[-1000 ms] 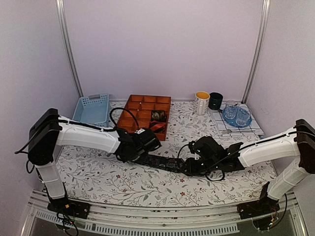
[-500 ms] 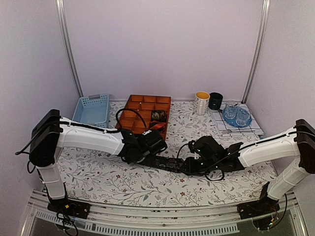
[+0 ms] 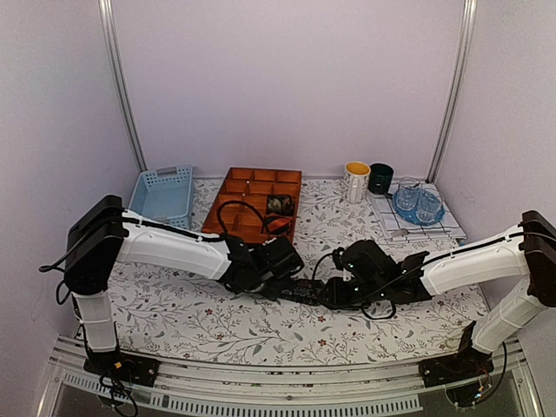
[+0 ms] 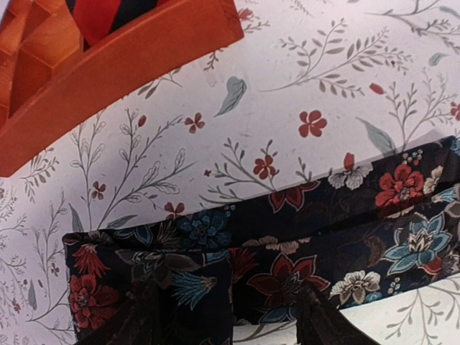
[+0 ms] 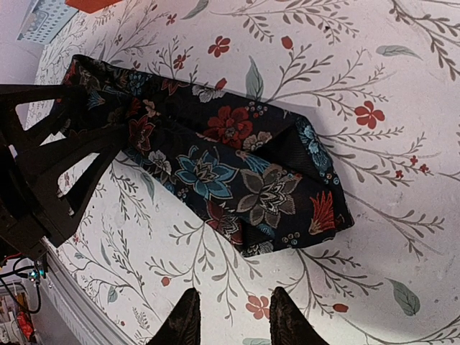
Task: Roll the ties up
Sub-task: Roll the tie at the center of the board.
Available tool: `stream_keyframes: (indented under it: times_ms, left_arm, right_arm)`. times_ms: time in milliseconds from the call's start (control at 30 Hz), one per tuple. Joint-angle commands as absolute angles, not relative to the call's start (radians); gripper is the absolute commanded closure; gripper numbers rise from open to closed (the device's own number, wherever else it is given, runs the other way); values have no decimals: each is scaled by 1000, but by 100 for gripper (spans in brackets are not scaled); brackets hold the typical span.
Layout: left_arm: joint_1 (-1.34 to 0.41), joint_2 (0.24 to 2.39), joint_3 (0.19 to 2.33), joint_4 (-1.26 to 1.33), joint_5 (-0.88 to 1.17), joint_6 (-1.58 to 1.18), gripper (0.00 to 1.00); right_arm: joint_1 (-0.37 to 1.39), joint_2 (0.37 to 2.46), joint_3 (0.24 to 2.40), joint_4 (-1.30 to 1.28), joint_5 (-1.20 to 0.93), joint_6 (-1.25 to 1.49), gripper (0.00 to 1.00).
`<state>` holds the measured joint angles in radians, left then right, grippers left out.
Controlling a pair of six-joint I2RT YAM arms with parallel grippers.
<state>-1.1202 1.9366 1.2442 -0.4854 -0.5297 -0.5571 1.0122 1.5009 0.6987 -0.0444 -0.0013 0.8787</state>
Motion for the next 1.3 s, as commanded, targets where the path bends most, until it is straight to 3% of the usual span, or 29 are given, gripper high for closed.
stream_keyframes:
  times_ms: [0, 433, 667, 933, 1267]
  left_arm:
    - [-1134, 1907, 1230, -423, -519, -558, 37]
    - [-1015, 1549, 1033, -336, -448, -576, 28]
    - [-701, 1301, 675, 14, 10, -654, 27]
    - [-479, 1323, 488, 295, 323, -742, 27]
    - [-438, 1398, 452, 382, 410, -741, 28]
  right_arm:
    - [1006, 1414, 714, -54, 14, 875, 67]
    - [1006, 1489, 851, -51, -51, 809, 67]
    - [1009, 1675, 1043, 12, -195, 802, 69]
    - [1017, 1952, 1322, -19, -299, 802, 72]
    - [1013, 2117, 1444, -70, -338, 801, 75]
